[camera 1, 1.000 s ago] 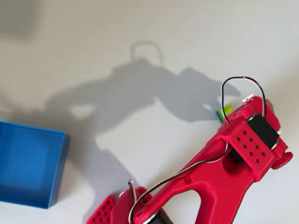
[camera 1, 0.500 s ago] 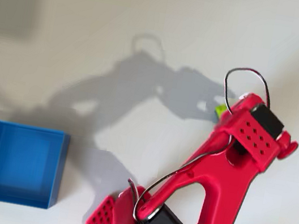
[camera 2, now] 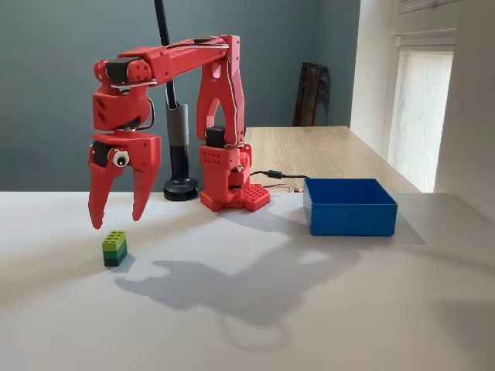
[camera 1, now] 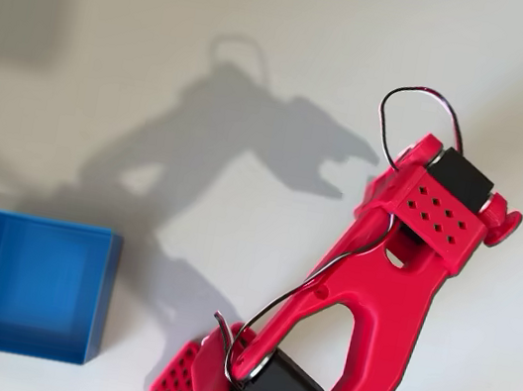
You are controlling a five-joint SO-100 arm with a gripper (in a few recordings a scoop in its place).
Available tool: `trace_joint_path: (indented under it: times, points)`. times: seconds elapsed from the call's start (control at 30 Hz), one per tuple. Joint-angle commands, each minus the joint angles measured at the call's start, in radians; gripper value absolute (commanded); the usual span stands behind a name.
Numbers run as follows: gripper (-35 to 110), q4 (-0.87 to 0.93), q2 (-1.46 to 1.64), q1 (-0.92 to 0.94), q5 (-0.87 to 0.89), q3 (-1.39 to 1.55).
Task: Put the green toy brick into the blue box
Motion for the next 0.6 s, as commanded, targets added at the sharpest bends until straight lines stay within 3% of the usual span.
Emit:
trace_joint_path:
  times: [0.0,0.3,0.57]
  points:
    - [25,-0.064,0.032,0.028,0.017,0.041]
    - [25,-0.321,0.031,0.078,-0.023,0.195]
    - [5,-0.385,0.031,0.072,0.006,0.238]
